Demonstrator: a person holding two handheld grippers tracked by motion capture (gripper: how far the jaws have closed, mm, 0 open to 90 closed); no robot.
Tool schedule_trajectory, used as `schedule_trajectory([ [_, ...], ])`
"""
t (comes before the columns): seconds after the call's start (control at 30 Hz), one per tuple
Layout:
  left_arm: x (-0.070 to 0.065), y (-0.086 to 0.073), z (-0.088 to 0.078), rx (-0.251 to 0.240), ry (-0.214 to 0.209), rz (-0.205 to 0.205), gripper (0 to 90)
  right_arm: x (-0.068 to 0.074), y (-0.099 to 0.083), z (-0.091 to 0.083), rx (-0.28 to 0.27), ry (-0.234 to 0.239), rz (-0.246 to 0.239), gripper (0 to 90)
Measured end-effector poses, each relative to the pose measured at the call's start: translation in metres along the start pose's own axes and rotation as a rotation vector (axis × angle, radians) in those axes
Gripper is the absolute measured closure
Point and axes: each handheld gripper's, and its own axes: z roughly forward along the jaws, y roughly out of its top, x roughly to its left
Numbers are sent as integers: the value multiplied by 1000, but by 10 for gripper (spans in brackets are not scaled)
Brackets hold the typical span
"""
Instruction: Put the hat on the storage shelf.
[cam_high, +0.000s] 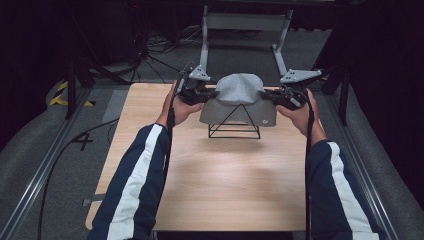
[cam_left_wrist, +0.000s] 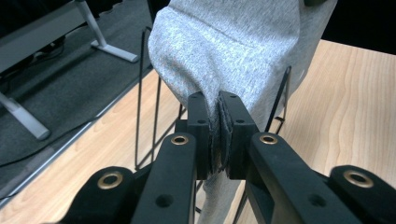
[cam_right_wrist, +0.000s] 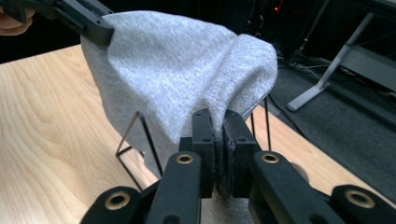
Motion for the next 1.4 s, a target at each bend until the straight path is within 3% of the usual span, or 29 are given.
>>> schedule_trajectory([
  [0.27, -6, -18, 12, 3, -11, -24, 840, 3, -22, 7, 23, 19, 16, 851],
  [0.8, -14, -47, 40, 97, 16, 10, 841, 5, -62, 33, 105, 23, 54, 851],
  [1.0, -18, -53, 50, 126, 23, 17, 842, 8, -71, 43, 142, 22, 56, 851],
  [1.4, -18, -62, 60, 154, 33, 9, 839, 6, -80, 51, 153, 1, 87, 847],
])
